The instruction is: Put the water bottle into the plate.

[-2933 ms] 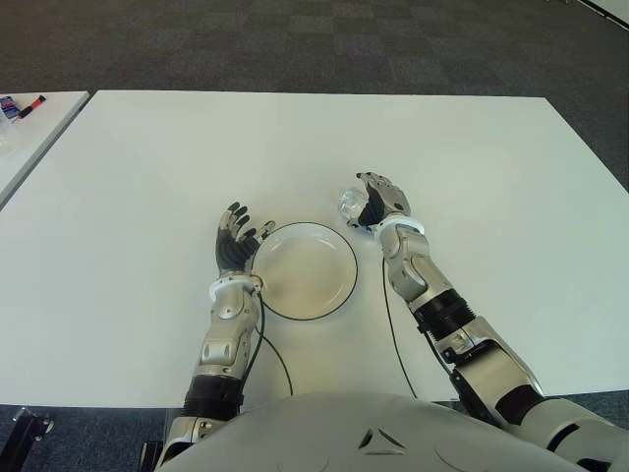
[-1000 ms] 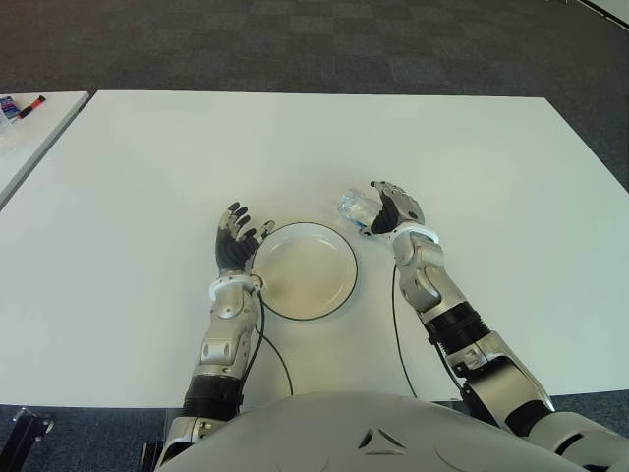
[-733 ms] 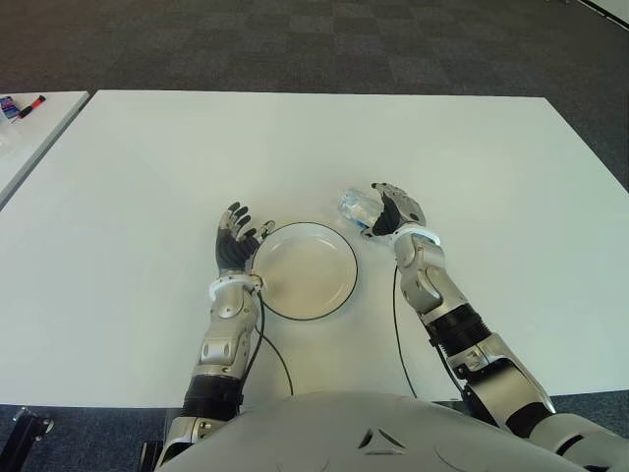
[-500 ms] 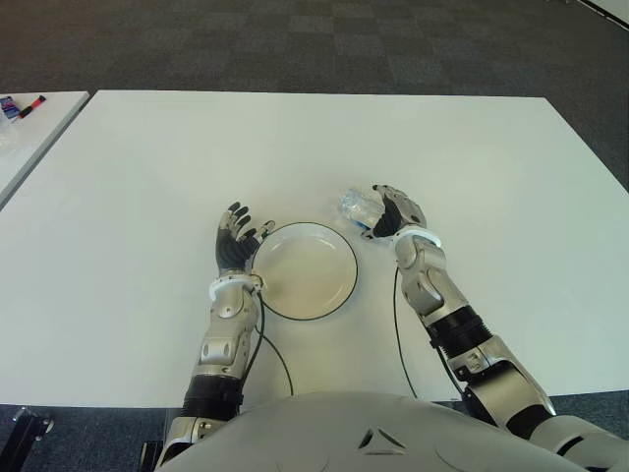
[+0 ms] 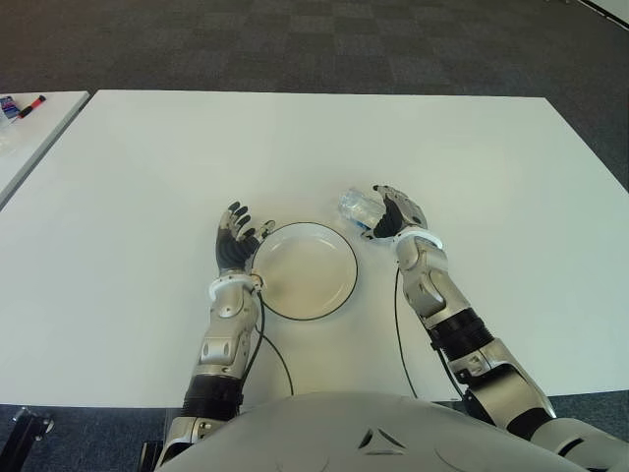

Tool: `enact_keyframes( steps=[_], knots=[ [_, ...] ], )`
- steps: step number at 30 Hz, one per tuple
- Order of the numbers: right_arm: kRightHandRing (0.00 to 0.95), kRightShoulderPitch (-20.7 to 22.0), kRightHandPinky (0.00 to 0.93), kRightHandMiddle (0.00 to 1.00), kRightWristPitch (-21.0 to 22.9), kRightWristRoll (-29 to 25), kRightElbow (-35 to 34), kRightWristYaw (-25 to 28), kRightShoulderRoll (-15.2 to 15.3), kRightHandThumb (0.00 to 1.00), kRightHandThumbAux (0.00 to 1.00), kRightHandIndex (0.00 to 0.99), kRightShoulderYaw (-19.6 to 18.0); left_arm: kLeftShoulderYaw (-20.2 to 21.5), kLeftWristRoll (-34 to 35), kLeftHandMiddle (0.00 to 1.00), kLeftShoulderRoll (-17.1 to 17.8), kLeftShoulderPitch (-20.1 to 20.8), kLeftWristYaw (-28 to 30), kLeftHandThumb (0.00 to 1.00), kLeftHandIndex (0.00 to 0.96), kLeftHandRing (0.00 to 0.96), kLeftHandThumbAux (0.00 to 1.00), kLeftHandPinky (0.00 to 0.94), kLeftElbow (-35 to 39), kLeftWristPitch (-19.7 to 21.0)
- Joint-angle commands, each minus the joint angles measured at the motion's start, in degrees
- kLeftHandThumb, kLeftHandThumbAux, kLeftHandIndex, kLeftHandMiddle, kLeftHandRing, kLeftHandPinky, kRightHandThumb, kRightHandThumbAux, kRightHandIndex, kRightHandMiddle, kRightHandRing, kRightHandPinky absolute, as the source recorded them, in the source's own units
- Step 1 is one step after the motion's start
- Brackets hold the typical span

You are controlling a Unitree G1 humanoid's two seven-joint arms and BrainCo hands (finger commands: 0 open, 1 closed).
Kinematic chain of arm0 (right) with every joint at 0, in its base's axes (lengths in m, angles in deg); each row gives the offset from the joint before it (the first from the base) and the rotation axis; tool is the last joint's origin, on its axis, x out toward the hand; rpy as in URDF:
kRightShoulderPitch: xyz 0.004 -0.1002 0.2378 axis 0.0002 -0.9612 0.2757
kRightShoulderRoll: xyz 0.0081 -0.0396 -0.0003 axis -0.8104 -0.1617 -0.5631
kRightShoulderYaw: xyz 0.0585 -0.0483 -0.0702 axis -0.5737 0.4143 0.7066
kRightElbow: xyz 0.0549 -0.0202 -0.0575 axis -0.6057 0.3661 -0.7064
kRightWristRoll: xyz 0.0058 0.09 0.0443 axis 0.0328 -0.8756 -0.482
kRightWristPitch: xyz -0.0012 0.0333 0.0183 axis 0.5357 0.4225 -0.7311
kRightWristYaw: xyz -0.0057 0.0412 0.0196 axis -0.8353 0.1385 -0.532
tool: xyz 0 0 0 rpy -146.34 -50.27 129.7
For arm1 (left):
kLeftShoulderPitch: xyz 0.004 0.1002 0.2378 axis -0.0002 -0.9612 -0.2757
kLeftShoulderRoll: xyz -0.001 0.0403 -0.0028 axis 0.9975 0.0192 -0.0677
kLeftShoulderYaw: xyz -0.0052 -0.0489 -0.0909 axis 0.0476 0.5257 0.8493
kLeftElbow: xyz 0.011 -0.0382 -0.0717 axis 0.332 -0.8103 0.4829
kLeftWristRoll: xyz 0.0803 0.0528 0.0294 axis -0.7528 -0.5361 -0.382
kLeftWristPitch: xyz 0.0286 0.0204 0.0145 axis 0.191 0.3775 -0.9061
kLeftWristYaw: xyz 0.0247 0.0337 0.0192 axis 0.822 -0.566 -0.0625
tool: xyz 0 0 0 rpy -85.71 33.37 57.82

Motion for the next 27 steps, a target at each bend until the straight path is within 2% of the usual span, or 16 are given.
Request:
enact_keyframes(
  steps=[1,10,27],
  knots=[
    [0.000,-1.10,0.016,0.000,-0.51,-0.42,-0.32,0.38,0.35,0.926,0.879,0.000,0.06,-0.21,-0.11,0.176,-4.20,-0.43,-0.24,0.083,0.148,0.163,0.901,0.195,-0.18,1.02],
    [0.000,-1.07,0.011,0.000,-1.10,-0.36,-0.24,0.63,0.87,0.871,0.890,0.000,0.26,-0.29,-0.19,0.178,-4.38,-0.41,-0.45,0.084,0.146,0.162,0.906,0.186,-0.11,1.09],
    [0.000,0.86,0.020,0.000,-2.10,-0.39,2.03,2.72,1.18,0.860,0.886,0.000,1.13,-0.43,-0.39,0.172,-4.42,-0.28,-0.43,0.079,0.137,0.156,0.907,0.188,-0.38,0.54]
  ],
)
